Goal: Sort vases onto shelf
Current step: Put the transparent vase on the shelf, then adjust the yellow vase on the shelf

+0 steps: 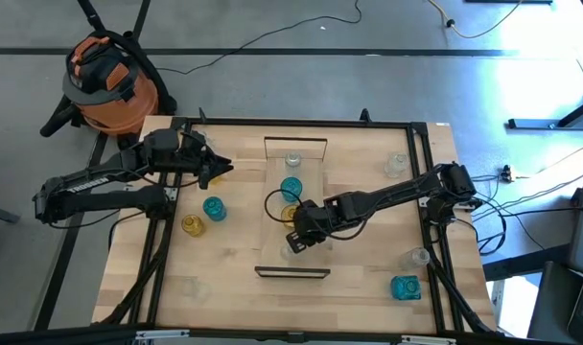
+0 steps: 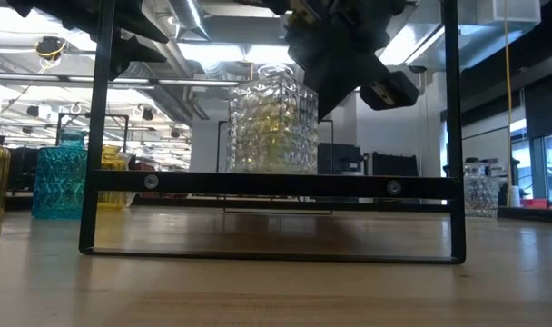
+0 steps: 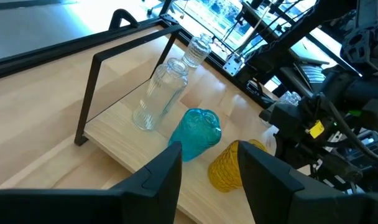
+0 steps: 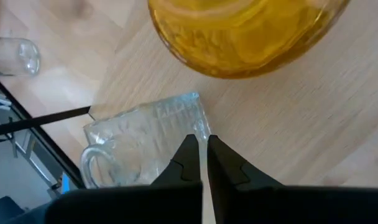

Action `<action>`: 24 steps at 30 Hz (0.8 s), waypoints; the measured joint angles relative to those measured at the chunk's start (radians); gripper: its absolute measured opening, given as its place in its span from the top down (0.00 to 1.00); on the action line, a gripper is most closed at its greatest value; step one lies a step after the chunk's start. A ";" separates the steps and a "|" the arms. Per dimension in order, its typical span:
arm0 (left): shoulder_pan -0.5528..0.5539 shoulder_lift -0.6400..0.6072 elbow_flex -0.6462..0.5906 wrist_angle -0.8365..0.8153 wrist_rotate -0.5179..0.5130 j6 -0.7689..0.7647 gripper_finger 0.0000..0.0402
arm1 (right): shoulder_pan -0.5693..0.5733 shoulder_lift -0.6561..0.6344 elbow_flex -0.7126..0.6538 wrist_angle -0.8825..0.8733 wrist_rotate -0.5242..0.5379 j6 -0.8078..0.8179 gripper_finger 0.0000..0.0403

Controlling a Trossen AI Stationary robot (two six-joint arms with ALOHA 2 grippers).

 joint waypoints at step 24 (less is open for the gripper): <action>-0.066 0.010 0.000 -0.005 0.048 -0.219 0.63 | 0.028 -0.250 0.096 -0.618 0.388 -0.031 1.00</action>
